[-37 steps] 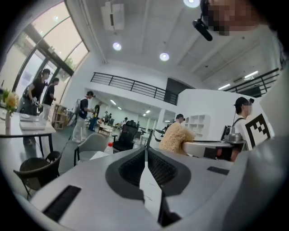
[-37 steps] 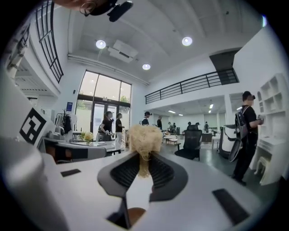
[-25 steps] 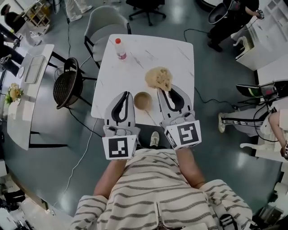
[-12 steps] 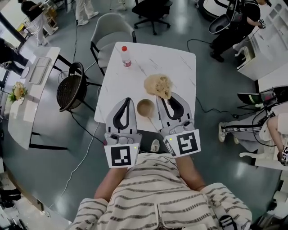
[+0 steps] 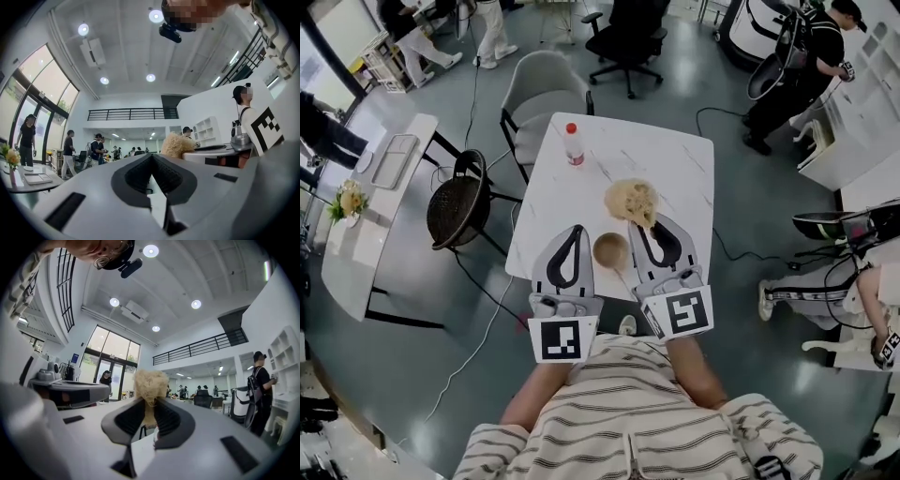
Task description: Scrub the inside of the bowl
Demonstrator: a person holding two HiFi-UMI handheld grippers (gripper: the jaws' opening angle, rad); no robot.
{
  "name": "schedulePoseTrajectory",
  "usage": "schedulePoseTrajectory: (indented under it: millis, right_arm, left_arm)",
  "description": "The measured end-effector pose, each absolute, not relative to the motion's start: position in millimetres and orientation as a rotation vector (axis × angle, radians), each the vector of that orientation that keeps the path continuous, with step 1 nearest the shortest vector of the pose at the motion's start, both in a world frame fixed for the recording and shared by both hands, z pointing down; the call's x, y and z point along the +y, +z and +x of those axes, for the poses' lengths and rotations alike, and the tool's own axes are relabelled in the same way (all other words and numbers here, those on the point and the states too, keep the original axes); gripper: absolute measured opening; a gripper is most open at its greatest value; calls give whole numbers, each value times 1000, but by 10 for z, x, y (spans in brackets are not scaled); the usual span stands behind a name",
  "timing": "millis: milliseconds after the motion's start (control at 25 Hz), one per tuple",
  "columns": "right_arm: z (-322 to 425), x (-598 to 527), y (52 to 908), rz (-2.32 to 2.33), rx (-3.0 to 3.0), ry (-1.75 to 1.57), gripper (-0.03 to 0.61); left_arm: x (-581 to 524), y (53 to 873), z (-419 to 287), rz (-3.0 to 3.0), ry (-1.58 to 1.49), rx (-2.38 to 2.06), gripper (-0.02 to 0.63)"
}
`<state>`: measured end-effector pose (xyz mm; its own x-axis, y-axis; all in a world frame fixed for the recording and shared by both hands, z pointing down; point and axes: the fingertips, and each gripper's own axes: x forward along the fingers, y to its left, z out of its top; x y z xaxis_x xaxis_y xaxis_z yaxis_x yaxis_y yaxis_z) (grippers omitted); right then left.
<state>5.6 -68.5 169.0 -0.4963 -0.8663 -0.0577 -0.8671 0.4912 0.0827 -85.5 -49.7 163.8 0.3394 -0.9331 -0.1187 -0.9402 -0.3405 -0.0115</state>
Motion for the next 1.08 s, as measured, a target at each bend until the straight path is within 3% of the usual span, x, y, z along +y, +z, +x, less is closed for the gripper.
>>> schedulePoseTrajectory:
  millis: [1080]
  right_arm:
    - [56,-767,1596,-1601,2655,184,67]
  left_arm:
    - [-680,1700,-708,-2580,126,1664,5]
